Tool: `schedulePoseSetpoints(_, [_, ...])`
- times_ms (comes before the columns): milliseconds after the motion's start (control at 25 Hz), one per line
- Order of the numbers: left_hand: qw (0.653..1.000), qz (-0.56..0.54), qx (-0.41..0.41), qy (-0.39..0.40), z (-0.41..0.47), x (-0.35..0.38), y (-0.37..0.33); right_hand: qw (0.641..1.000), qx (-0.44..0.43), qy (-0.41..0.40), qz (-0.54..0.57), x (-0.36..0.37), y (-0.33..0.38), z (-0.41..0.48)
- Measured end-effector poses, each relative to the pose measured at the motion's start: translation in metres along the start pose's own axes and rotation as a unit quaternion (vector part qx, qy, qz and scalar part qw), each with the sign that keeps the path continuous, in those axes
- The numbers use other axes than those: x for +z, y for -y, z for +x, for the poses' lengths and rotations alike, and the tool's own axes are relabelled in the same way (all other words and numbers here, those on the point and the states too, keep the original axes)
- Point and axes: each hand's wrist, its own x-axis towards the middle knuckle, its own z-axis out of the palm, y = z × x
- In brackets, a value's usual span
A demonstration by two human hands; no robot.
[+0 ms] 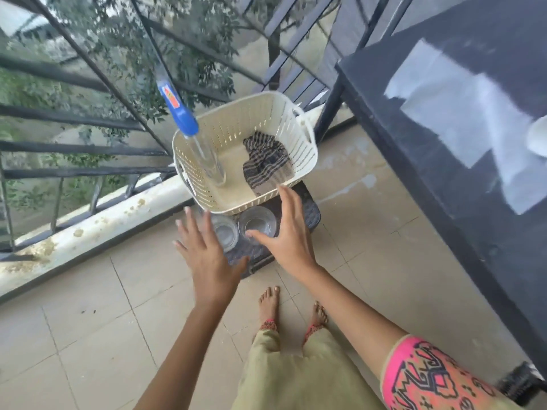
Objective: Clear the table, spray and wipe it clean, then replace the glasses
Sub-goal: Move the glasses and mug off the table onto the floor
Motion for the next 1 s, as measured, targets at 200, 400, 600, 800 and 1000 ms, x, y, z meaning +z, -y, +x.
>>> schedulePoseSetpoints(200, [0.986,-0.031,0.159,-0.040,0.033,-0.062,-0.130,0.984,-0.078,-0.161,-0.008,-0.109,0.077,0.015])
schedulePoseSetpoints(400, [0.934,-0.110,0.330,-0.082,0.058,-0.110,-0.274,0.933,-0.136,-0.329,-0.049,-0.248,0.121,0.014])
schedulePoseSetpoints(600, [0.889,-0.138,0.432,-0.066,0.048,-0.102,-0.378,0.890,-0.109,-0.438,-0.059,-0.341,0.110,0.002])
schedulePoseSetpoints(800, [0.885,-0.125,0.449,0.011,0.037,-0.039,-0.417,0.885,-0.052,-0.457,-0.076,-0.381,0.033,-0.003])
schedulePoseSetpoints(1000, [0.910,-0.070,0.390,0.120,0.046,0.049,-0.427,0.902,0.044,-0.423,-0.074,-0.390,-0.070,-0.004])
